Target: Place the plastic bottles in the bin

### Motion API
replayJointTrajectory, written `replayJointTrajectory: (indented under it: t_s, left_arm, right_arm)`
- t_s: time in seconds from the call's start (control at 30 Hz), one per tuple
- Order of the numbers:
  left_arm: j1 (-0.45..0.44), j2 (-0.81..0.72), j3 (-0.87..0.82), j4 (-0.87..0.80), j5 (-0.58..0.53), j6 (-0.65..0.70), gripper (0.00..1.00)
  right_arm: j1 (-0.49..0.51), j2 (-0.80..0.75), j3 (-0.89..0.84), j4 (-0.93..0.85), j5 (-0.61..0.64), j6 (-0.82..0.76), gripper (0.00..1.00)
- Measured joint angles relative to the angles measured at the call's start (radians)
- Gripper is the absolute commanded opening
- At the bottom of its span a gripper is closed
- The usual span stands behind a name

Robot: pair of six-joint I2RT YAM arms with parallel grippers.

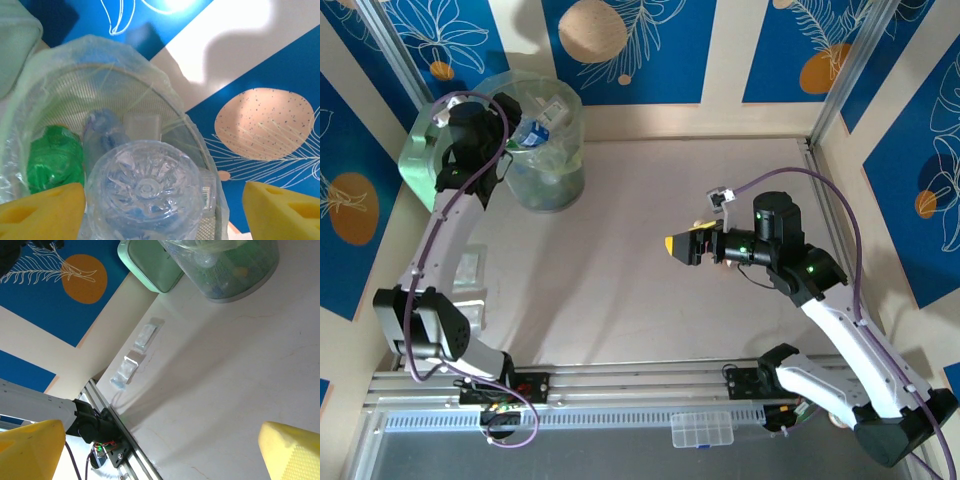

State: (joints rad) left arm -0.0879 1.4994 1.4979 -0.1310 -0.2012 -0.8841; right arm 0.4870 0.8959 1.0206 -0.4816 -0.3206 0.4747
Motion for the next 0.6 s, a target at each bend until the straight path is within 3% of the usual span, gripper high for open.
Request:
replayJointTrajectory:
  t_s: [0.1, 0.4, 0.47, 0.6]
  left_arm:
    - [0.002, -0.009, 0.012, -0.018, -0.027, 0.043, 0.79]
    - [0.006, 0.03, 0.067, -0.059, -0.019, 0.161, 0.27]
    - [0.007, 0.054, 0.069, -0.058, -0.009, 0.165, 0.21]
    - [0.011, 0.087, 0.065, -0.041, 0.013, 0.155, 0.18]
  right_arm:
    - [0.002, 0.0, 0.0, 0.001, 0.004, 0.0, 0.99]
    - [0.005, 0.031, 0.0, -0.03, 0.08, -0.004, 1.0]
    - [0.005, 0.045, 0.001, -0.045, 0.108, -0.003, 1.0]
    - [-0.005, 0.078, 0.013, -0.09, 0.169, -0.003, 1.0]
